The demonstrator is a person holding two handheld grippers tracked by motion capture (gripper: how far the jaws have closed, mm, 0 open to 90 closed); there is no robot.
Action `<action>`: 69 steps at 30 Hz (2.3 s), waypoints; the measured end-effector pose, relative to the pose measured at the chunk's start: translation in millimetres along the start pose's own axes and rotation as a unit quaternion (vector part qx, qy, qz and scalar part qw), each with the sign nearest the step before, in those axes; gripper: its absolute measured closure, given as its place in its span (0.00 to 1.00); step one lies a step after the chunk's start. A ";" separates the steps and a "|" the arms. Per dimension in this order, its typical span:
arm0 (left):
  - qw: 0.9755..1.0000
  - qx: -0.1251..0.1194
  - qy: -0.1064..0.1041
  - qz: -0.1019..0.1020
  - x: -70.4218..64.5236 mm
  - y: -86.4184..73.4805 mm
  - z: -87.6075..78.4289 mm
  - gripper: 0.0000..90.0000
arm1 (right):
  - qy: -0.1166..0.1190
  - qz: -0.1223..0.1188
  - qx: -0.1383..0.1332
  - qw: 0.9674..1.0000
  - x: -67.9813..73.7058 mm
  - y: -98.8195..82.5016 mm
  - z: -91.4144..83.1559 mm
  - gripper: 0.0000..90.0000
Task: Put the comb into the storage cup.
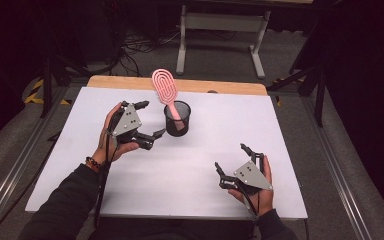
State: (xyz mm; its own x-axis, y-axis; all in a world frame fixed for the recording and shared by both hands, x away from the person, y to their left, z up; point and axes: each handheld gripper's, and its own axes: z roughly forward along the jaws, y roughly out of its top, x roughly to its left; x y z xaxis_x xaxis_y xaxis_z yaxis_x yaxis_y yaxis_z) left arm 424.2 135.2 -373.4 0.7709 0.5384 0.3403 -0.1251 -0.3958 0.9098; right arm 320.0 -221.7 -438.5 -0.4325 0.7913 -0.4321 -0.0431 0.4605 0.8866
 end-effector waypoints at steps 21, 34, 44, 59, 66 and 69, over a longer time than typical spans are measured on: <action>1.000 -0.005 -0.018 -0.005 -15.0 -16.2 -15.4 0.06 | 0.005 0.002 -0.003 1.000 0.8 0.5 -0.3 0.07; 1.000 0.004 -0.028 -0.006 -22.3 -27.9 -20.6 0.06 | 0.013 0.004 -0.008 1.000 0.0 0.6 -1.6 0.07; 1.000 0.019 -0.019 0.001 -28.7 -40.9 -26.0 0.06 | 0.019 0.006 -0.010 1.000 -0.1 0.8 -2.3 0.07; 0.999 0.027 -0.015 0.007 -34.7 -50.6 -40.0 0.05 | 0.017 0.001 -0.009 1.000 0.6 1.1 -2.2 0.07; 0.999 0.036 -0.016 0.011 -35.2 -56.7 -47.7 0.05 | 0.010 0.001 -0.010 1.000 -0.1 1.4 -2.7 0.07; 0.999 0.039 -0.013 0.011 -36.4 -59.5 -52.1 0.05 | 0.010 0.001 -0.011 1.000 0.2 1.7 -2.8 0.07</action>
State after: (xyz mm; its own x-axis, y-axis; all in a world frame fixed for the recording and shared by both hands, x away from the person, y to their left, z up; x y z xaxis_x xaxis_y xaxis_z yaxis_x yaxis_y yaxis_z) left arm 371.1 177.9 -427.6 0.7843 0.5101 0.3531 -0.0944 -0.4644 0.8806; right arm 317.3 -221.9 -436.6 -0.4510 0.7842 -0.4262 -0.0608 0.4495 0.8912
